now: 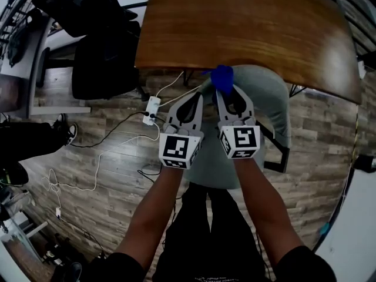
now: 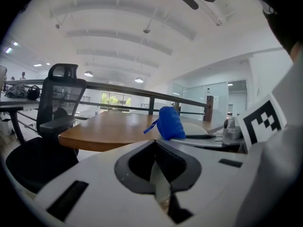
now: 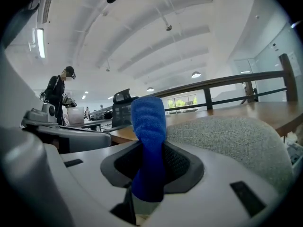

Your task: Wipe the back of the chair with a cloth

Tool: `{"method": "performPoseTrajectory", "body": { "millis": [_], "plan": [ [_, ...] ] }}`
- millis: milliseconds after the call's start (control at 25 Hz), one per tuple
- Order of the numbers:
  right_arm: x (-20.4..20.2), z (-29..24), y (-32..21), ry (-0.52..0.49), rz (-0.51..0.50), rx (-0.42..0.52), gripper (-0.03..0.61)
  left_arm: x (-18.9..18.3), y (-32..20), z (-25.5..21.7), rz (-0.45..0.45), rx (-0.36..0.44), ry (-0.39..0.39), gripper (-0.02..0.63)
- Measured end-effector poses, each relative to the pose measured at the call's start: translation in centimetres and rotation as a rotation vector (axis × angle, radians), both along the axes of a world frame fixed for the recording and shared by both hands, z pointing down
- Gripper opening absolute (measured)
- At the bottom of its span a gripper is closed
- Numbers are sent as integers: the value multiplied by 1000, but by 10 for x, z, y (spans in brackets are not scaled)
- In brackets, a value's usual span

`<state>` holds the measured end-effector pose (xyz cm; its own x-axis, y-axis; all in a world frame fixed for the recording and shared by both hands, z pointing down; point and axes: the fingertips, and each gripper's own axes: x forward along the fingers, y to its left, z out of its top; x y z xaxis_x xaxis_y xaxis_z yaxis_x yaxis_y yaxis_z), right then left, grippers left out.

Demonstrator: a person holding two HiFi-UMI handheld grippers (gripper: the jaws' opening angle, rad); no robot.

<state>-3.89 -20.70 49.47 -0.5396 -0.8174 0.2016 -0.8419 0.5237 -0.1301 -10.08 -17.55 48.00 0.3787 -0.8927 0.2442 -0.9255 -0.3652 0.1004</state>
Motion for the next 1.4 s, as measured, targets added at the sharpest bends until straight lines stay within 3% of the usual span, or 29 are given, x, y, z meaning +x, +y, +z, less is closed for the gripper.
{"method": "performPoseTrajectory", "body": {
  "millis": [480, 800, 960, 1400],
  "plan": [
    [4, 2, -11, -15, 27, -4, 110, 10, -16, -7, -5, 7, 52, 6],
    [26, 0, -15, -40, 65, 4, 110, 27, -19, 2, 21, -5, 17, 6],
    [41, -1, -18, -42, 93, 6, 110, 40, -21, -1, 27, -7, 51, 6],
    [102, 5, -23, -57, 218, -13, 110, 84, -24, -1, 92, -6, 41, 6]
  ]
}}
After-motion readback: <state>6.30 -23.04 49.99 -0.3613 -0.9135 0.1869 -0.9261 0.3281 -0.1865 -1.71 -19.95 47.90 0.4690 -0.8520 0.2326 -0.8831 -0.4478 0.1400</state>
